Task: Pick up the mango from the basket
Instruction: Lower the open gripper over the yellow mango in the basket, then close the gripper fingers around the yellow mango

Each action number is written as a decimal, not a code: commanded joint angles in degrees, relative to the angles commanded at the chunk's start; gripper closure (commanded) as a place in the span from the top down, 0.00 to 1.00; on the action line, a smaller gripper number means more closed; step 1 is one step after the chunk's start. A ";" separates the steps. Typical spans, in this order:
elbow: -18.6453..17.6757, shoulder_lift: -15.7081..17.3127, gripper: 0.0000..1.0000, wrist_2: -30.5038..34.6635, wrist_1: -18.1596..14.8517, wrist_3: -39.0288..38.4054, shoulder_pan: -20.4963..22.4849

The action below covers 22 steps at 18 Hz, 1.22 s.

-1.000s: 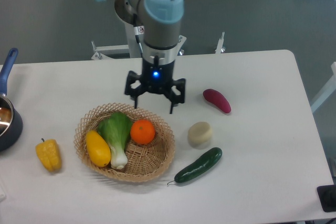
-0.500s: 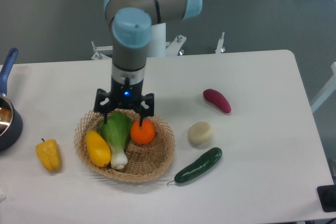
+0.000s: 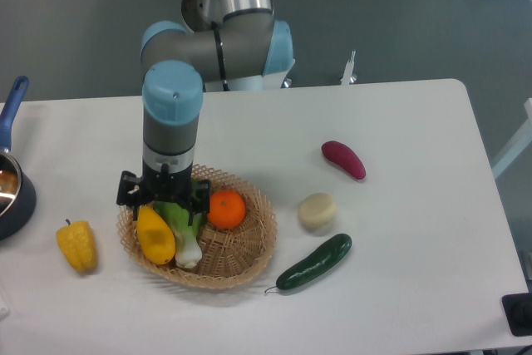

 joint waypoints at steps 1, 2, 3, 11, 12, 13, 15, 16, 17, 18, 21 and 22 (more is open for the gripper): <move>-0.09 -0.70 1.00 0.09 0.17 0.09 -0.09; 0.00 -1.23 1.00 0.09 0.52 0.00 -0.09; 0.00 -1.50 1.00 0.09 1.05 0.00 -0.09; -0.61 -3.26 1.00 0.26 2.37 -0.09 -0.88; -0.79 -3.34 1.00 1.05 2.37 -0.09 -0.97; -0.97 -3.87 1.00 2.45 2.46 -0.09 -1.58; -0.53 -4.66 1.00 3.69 2.46 -0.17 -2.46; -0.35 -4.75 1.00 3.69 2.55 -0.35 -2.46; -0.18 -4.75 1.00 3.69 2.46 -0.44 -2.46; -0.18 -4.75 1.00 3.60 2.46 -0.44 -2.55; -0.18 -4.75 1.00 3.60 2.55 -0.44 -2.55; -0.26 -4.75 0.95 3.60 2.46 -0.44 -2.55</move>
